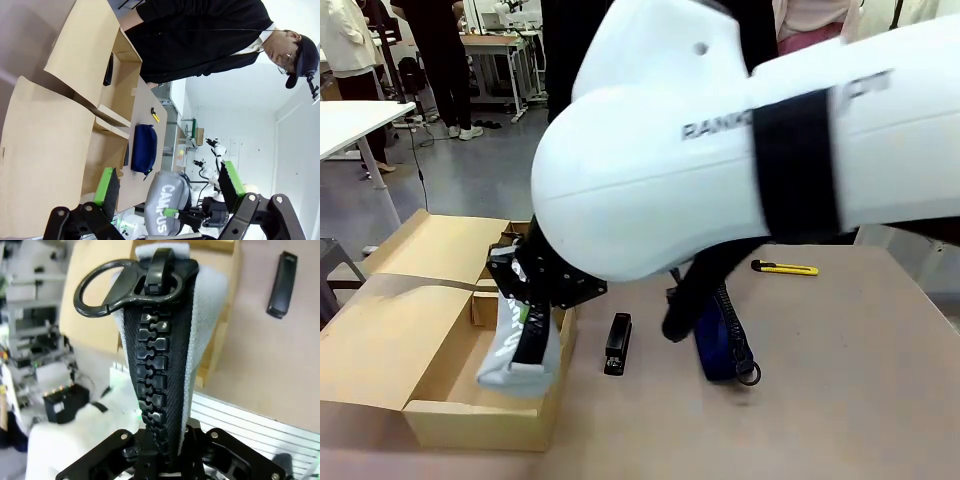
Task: Place items inside the box.
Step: Pick up a Pencil pouch or Stapler and place it inside the Mailer Box closest to the robot.
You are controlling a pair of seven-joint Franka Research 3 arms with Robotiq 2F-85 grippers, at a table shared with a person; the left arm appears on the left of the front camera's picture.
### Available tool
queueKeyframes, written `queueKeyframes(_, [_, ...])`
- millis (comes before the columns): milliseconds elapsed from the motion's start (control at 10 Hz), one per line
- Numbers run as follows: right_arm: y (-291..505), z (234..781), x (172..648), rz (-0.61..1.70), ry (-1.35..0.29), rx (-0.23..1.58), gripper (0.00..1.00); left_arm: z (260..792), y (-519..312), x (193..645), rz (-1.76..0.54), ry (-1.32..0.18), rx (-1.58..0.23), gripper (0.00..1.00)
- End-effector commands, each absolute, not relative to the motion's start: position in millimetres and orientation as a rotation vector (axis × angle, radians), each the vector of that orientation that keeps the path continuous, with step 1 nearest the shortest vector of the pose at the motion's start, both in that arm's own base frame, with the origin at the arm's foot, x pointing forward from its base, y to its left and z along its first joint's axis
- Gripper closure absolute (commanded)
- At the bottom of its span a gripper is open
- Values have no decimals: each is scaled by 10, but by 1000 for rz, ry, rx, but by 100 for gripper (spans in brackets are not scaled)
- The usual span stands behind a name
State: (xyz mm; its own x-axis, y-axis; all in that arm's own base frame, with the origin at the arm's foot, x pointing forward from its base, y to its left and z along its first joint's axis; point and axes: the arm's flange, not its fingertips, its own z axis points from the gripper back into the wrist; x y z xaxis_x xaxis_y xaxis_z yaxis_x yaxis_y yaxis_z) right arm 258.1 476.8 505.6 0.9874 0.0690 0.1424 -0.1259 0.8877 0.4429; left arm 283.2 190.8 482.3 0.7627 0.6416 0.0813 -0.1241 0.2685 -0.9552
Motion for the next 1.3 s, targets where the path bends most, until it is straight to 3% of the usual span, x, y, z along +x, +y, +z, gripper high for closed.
queueKeyframes(0, [5256, 4987, 2719, 5, -130, 432, 95, 4815, 1904, 2813, 531, -523, -1203, 0])
queueKeyframes(600, [5995, 4331, 2989, -42, -142, 405, 95, 4815, 1904, 2813, 531, -523, -1203, 0])
queueKeyframes(1200, [6153, 3990, 3189, -93, -151, 387, 95, 4815, 1904, 2813, 531, -523, -1203, 0])
